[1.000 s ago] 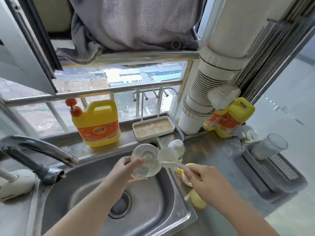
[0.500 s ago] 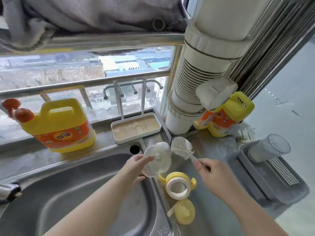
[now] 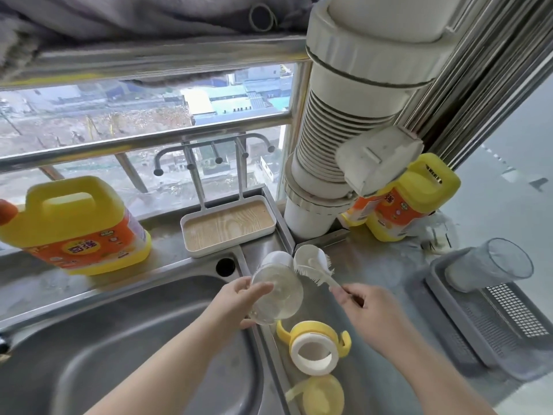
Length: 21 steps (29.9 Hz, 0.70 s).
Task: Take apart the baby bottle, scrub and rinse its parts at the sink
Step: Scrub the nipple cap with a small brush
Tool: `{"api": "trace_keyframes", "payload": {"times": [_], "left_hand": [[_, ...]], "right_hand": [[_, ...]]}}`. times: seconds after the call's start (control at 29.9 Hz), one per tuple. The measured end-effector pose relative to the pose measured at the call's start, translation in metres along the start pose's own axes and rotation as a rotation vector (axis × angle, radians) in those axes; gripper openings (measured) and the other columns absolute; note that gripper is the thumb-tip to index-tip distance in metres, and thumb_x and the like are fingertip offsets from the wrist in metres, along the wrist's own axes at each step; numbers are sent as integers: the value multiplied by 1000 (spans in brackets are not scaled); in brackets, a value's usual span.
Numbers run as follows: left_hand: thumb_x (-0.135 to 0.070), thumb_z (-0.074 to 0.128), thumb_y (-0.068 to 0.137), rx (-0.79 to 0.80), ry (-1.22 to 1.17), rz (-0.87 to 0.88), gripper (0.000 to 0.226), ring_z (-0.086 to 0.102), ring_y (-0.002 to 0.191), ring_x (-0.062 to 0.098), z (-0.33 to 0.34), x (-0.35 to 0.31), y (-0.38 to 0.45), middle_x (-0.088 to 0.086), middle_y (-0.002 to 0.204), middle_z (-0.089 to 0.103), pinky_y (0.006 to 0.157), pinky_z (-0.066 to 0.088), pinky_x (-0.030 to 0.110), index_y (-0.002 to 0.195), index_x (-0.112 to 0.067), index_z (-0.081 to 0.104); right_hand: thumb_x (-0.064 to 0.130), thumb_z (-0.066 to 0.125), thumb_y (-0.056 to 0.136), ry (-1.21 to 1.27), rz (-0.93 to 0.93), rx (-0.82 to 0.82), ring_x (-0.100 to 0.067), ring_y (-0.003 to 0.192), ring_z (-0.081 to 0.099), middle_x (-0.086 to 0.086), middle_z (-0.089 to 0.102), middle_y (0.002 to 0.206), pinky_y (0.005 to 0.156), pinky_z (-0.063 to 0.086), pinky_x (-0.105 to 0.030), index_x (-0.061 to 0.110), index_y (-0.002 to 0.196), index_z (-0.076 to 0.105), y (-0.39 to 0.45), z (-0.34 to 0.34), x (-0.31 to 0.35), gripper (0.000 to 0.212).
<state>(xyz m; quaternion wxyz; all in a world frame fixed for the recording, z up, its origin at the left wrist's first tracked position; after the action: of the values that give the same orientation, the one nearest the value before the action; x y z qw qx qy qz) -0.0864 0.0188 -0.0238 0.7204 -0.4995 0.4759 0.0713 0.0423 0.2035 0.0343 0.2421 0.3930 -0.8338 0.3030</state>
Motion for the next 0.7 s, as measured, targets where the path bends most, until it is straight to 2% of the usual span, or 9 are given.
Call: {"api": "trace_keyframes", "payload": {"times": [0.17, 0.27, 0.3, 0.37, 0.47, 0.5, 0.57, 0.63, 0.7], "left_hand": [[-37, 71, 80, -57, 102, 62, 32, 69, 87, 11, 8, -1, 1, -2, 97, 72, 81, 57, 33, 109, -24, 64], [-59, 72, 61, -100, 274, 97, 68, 64, 98, 16, 8, -5, 6, 1, 112, 64, 88, 54, 37, 119, -25, 59], [-59, 72, 62, -118, 327, 114, 73, 61, 102, 17, 7, -8, 8, 1, 117, 60, 88, 52, 34, 124, -25, 54], [-48, 70, 75, -171, 407, 186, 63, 56, 106, 17, 2, -17, 16, 0, 121, 53, 87, 48, 30, 129, -23, 50], [-26, 60, 89, -208, 480, 349, 39, 53, 109, 14, -3, -38, 30, -2, 124, 55, 88, 44, 28, 127, -22, 53], [-16, 55, 91, -192, 535, 400, 36, 52, 110, 13, -5, -44, 35, -3, 126, 55, 88, 42, 27, 126, -23, 54], [-2, 49, 89, -93, 750, 502, 48, 47, 116, 12, -8, -51, 49, -5, 132, 50, 97, 38, 28, 129, -29, 53], [-2, 57, 86, 74, 1064, 614, 61, 38, 127, 13, -10, -52, 65, -10, 140, 43, 109, 33, 34, 133, -41, 46], [-10, 61, 86, 188, 1329, 661, 69, 28, 133, 15, -10, -48, 79, -15, 145, 33, 111, 30, 38, 133, -54, 36]], "right_hand": [[41, 49, 94, 2, 5, -3, -4, 42, 38, 14, 42, 41, 43, 28, -17, 15, 87, 68, 2, 2, -5, 33], [41, 49, 94, 4, 10, -7, -5, 41, 36, 14, 41, 39, 43, 29, -16, 13, 87, 68, 2, 0, -7, 35], [41, 49, 94, 6, 12, -12, -5, 42, 36, 13, 40, 39, 43, 29, -16, 12, 87, 68, 2, -1, -8, 36], [43, 48, 93, 10, 21, -29, -6, 42, 34, 12, 37, 40, 42, 28, -16, 10, 86, 67, 2, -3, -11, 39], [43, 48, 94, 25, 31, -37, -6, 41, 33, 12, 37, 40, 40, 26, -16, 12, 84, 66, 4, -7, -14, 37], [42, 48, 94, 30, 28, -38, -6, 41, 34, 12, 37, 39, 40, 26, -16, 13, 81, 66, 4, -9, -14, 35], [40, 49, 94, 39, 23, -41, -5, 40, 34, 11, 36, 39, 41, 27, -16, 18, 78, 65, 7, -11, -15, 32], [41, 49, 94, 46, 25, -42, -6, 40, 34, 11, 35, 39, 42, 28, -15, 19, 78, 65, 10, -12, -17, 32], [39, 49, 94, 45, 20, -40, -6, 40, 33, 10, 34, 40, 42, 28, -16, 15, 78, 66, 13, -10, -20, 33]]}}
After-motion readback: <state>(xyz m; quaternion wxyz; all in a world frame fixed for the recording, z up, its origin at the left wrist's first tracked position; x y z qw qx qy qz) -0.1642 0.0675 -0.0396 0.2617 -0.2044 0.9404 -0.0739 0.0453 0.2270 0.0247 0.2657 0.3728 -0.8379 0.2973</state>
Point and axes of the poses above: each hand's wrist, its own y-axis towards the middle knuckle, its own z-axis out of the palm, x = y × z, the point moved 2 cm from there along y, towards the middle knuckle
